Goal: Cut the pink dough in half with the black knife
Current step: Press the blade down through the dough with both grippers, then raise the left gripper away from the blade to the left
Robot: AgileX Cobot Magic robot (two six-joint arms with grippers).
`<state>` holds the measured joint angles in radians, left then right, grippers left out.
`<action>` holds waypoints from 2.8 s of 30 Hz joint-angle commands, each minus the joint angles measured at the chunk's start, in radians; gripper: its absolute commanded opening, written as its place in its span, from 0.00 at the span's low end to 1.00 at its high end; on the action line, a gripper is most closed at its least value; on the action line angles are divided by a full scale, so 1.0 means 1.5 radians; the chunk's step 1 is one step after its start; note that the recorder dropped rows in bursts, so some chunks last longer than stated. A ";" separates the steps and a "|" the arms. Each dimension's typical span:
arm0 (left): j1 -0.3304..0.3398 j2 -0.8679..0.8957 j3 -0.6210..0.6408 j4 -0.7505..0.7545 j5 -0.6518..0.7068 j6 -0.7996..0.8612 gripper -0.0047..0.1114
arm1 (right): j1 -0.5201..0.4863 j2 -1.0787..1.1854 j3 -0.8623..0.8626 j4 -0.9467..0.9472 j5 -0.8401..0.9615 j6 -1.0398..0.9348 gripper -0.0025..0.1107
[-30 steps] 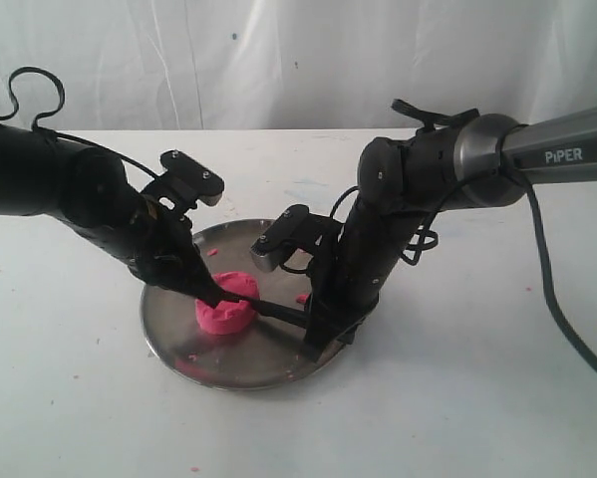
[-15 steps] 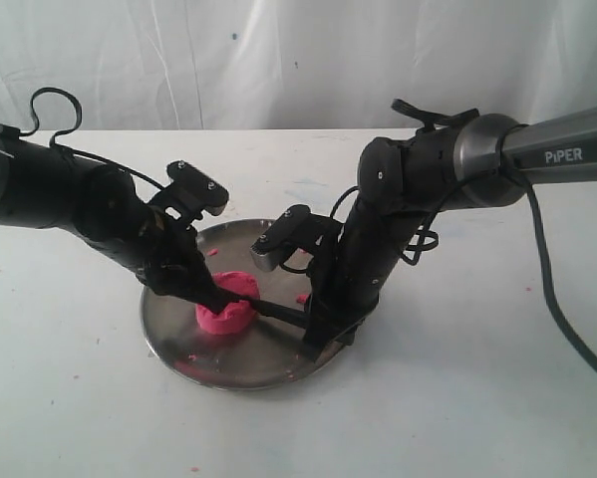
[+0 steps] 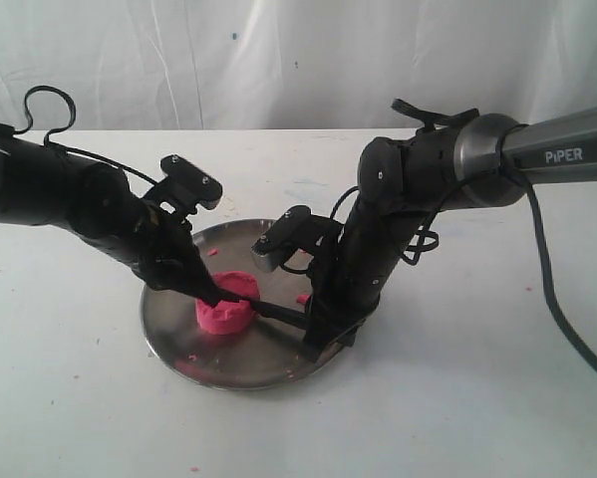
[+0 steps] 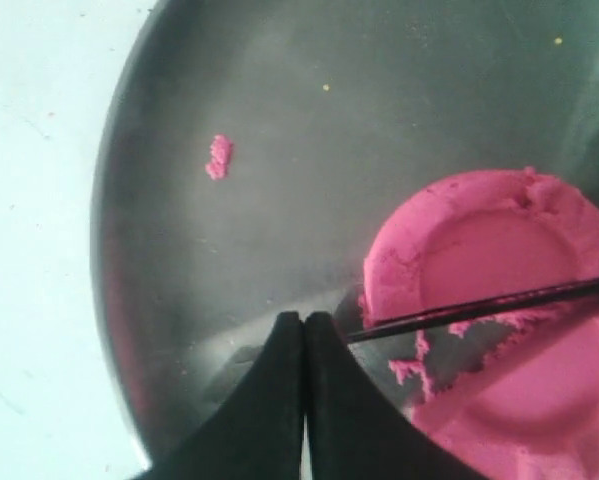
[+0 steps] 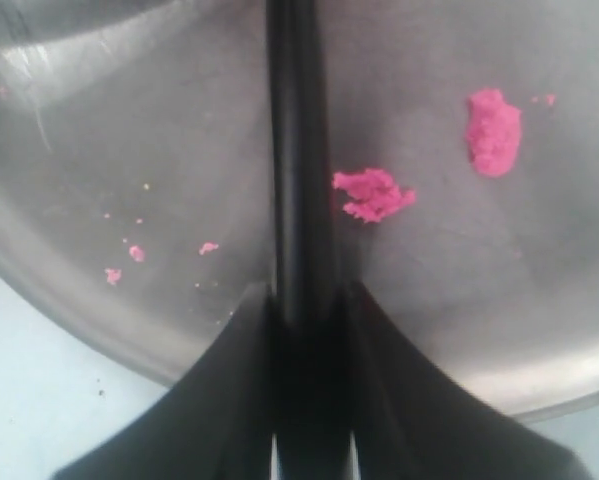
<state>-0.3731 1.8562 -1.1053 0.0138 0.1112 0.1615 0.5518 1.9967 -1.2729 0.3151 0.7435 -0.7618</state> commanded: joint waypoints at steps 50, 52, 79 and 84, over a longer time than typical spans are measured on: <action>0.008 0.072 0.031 -0.003 -0.044 -0.002 0.04 | -0.001 0.026 -0.003 0.023 0.011 0.004 0.02; 0.008 0.066 0.030 -0.003 -0.042 0.015 0.04 | -0.001 0.026 -0.003 0.023 0.010 0.004 0.02; 0.008 -0.287 0.030 -0.004 0.419 -0.070 0.04 | -0.001 0.021 -0.005 0.013 0.057 0.004 0.02; 0.008 -0.289 0.033 -0.004 0.440 -0.067 0.04 | -0.001 0.020 -0.005 0.010 0.062 0.022 0.02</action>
<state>-0.3627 1.4334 -1.0644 0.0154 0.7612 0.0680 0.5518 2.0230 -1.2830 0.3563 0.7964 -0.7440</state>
